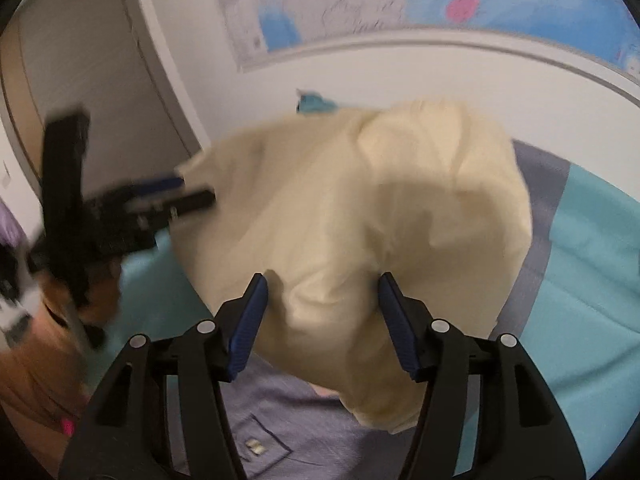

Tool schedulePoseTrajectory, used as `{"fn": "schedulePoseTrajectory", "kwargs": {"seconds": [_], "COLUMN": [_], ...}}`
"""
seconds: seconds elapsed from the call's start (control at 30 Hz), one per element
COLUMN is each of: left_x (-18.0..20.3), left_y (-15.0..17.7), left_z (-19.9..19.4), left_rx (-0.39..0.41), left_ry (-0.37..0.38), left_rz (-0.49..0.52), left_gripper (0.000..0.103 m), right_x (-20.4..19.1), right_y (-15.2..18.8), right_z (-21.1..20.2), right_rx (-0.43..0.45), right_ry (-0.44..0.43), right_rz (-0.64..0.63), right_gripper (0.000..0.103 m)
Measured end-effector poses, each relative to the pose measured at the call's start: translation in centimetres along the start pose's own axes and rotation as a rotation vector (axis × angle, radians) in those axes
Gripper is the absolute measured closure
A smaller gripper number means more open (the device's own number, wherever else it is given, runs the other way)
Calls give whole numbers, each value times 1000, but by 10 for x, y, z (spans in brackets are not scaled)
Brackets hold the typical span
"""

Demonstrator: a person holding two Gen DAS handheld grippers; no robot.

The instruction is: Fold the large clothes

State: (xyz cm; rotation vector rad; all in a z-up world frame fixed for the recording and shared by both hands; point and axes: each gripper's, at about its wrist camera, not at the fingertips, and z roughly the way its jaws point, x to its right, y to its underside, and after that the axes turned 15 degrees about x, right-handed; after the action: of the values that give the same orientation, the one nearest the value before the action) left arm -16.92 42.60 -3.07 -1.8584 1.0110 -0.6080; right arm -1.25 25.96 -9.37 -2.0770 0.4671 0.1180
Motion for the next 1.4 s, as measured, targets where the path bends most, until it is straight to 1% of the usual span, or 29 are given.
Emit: {"fn": "schedulePoseTrajectory", "kwargs": {"seconds": [0.1,0.23,0.3,0.37,0.4,0.43,0.5,0.6,0.67,0.7,0.77,0.9,0.97,1.07,1.13,1.27,1.4], "left_x": [2,6,10,15,17,19,23,29,31,32,33,40,44,53,60,69,75], "left_y": [3,1,1,3,4,6,11,20,26,27,27,24,23,25,26,30,36], "left_z": [0,-8,-16,-25,-28,-31,-34,-26,-22,-22,-29,-46,-56,-69,-76,-89,-102], "left_rx": [-3,3,17,32,34,37,34,0,-22,-23,-15,10,26,41,48,67,98], "left_ry": [-13,-33,-24,-11,-13,-14,-8,-17,-22,-29,-12,-10,-12,-15,-26,-68,-89], "left_rz": [10,9,5,-4,-11,-23,-43,-50,-56,-58,-74,-75,-89,-105,-102,-104,-148], "left_gripper": [19,19,19,15,11,8,8,8,8,8,8,8,7,7,7,7,7], "right_x": [5,2,1,-1,-2,-3,-5,0,1,1,2,-1,-5,-12,-18,-24,-27], "right_y": [-2,-6,-6,-7,-7,-6,-3,8,13,13,13,12,13,16,21,28,37], "right_z": [-3,-14,-25,-31,-34,-36,-37,-31,-31,-34,-43,-66,-75,-88,-95,-104,-110], "right_rx": [8,28,52,74,84,89,93,42,31,41,59,103,126,146,159,174,171], "right_ry": [-6,-8,-12,-4,7,15,50,71,68,62,49,40,36,38,50,42,43], "right_rz": [43,61,69,76,71,63,36,42,40,48,60,63,56,32,11,0,7], "right_gripper": [44,44,44,44,43,40,37,38,38,38,38,35,33,27,18,6,6]}}
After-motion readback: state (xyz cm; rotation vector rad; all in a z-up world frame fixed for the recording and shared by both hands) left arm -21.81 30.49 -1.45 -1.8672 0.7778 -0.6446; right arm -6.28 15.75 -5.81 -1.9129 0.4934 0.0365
